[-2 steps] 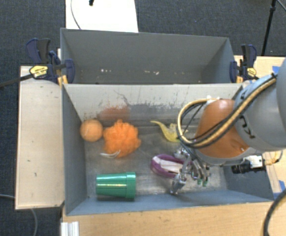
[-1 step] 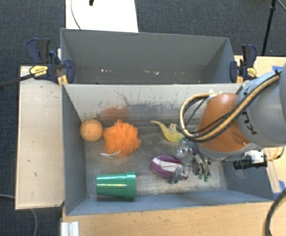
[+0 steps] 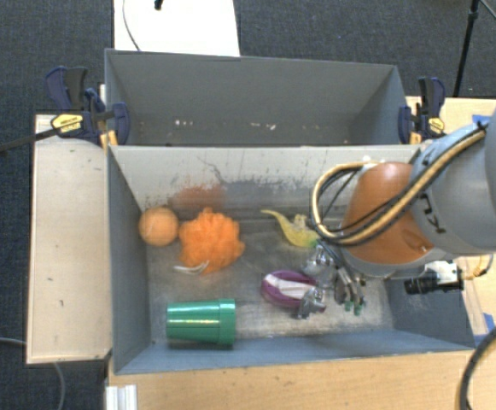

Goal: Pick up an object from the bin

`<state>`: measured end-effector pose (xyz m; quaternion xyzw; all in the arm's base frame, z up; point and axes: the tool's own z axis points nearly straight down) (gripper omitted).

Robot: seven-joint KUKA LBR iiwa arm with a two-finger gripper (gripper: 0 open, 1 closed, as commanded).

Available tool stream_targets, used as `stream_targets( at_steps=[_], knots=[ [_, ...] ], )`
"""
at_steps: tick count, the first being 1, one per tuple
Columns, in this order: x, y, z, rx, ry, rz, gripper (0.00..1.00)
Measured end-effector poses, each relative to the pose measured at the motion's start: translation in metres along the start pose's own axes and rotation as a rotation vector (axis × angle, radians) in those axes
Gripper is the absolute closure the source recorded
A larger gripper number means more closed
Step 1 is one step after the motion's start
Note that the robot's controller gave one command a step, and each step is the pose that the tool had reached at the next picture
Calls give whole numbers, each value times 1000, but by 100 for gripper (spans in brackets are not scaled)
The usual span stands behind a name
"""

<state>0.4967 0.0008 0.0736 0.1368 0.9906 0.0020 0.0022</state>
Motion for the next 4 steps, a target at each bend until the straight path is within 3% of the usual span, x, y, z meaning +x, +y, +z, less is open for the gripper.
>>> stream_targets(
  at_steps=[2,4],
  knots=[
    [1,0,-7,3,4,-3,100],
    [3,-1,-47,7,12,-4,100]
  ],
)
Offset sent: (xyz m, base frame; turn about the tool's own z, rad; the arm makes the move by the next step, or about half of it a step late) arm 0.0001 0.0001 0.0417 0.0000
